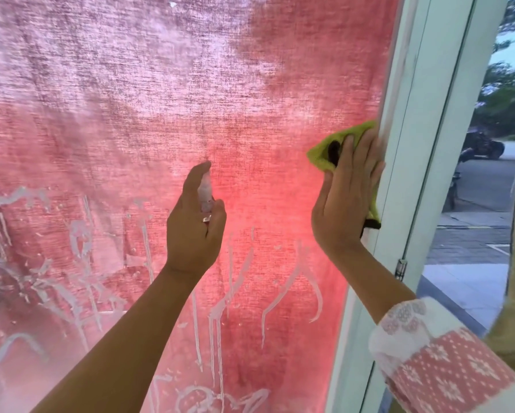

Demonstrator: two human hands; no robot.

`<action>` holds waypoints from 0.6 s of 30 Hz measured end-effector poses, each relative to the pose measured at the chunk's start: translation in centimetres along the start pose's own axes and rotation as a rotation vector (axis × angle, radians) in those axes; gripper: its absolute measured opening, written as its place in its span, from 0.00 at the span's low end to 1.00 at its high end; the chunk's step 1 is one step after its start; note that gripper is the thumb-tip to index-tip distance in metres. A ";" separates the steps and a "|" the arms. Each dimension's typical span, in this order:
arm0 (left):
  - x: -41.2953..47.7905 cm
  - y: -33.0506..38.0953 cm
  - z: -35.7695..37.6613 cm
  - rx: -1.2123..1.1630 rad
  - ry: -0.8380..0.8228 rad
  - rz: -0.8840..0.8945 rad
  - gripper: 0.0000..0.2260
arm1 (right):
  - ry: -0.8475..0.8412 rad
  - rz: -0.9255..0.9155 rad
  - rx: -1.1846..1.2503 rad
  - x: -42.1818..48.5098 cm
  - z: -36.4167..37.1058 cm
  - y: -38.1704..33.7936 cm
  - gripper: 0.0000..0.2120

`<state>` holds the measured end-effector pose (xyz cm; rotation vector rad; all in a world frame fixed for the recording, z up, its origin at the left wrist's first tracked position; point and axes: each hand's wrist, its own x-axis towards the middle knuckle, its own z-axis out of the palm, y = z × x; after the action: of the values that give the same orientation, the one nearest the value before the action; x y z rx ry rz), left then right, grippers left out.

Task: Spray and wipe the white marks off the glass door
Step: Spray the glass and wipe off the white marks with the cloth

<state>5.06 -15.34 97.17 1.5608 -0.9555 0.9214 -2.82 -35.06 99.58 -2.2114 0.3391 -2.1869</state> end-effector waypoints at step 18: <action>-0.8 0.6 -0.5 -0.028 -0.020 0.019 0.20 | -0.150 -0.230 0.052 -8.9 -0.4 2.5 0.20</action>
<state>4.18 -14.89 96.74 1.5429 -0.9952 0.9036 -3.59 -36.04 90.43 -2.4771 0.0246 -2.0822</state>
